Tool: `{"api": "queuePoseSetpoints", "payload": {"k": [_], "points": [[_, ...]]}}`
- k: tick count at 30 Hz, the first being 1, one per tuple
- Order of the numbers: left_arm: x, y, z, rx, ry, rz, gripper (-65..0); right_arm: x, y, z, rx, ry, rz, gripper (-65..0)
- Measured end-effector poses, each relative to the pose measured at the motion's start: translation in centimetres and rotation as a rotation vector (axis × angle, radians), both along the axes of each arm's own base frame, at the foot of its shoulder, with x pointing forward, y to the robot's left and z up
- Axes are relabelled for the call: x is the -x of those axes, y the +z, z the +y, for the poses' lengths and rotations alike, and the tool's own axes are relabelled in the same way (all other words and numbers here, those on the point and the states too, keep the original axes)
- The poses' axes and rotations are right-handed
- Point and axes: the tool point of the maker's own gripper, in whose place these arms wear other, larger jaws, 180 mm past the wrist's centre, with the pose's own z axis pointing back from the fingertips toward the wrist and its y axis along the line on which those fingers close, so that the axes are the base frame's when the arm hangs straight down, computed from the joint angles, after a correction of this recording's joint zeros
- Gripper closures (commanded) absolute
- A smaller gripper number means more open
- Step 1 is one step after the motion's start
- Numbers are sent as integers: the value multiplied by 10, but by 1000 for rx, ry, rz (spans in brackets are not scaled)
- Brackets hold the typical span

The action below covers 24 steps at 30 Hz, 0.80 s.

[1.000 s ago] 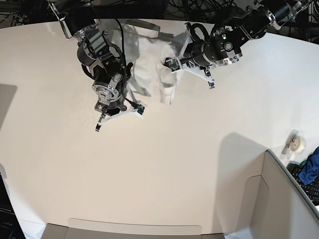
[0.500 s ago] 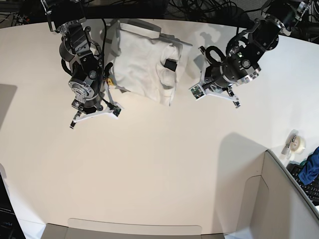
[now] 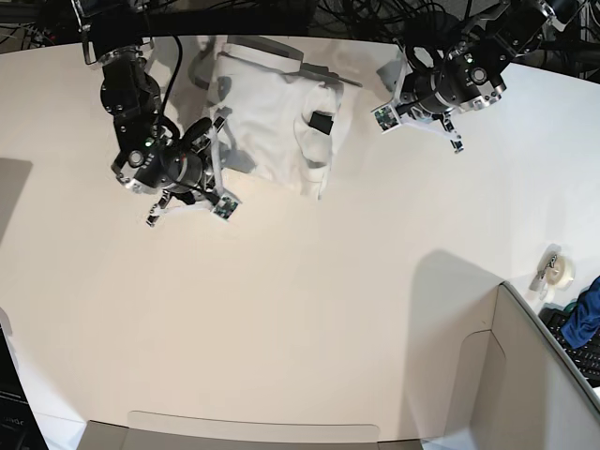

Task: Layout the t-shirt on the table in an organized manner, then fold the t-shirt properly
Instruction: 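Grasp the bundle's sides with both grippers and tuck loose fabric under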

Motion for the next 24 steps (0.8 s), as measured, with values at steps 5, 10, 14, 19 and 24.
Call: {"api": "queuePoseSetpoints", "payload": {"k": [5,10,14,19,24], "points": [[14,-5,-5,9,-8,34,-1,0,7,-18,-66,-41,21,0],[44,-15,-33,49,-92,106,-1,0,8,-24,-54,-40,22,0],[54,-16,-55,91,-125,123,-1,1,7,-25,-52,-41,26,0],[56,-14,-74,140,-129,128,-1,2,6,-24,-51,-38,29,0],[29,-5,-79,147,-121,59,-1,12,-3,-23,-53,-34,56,0]]}}
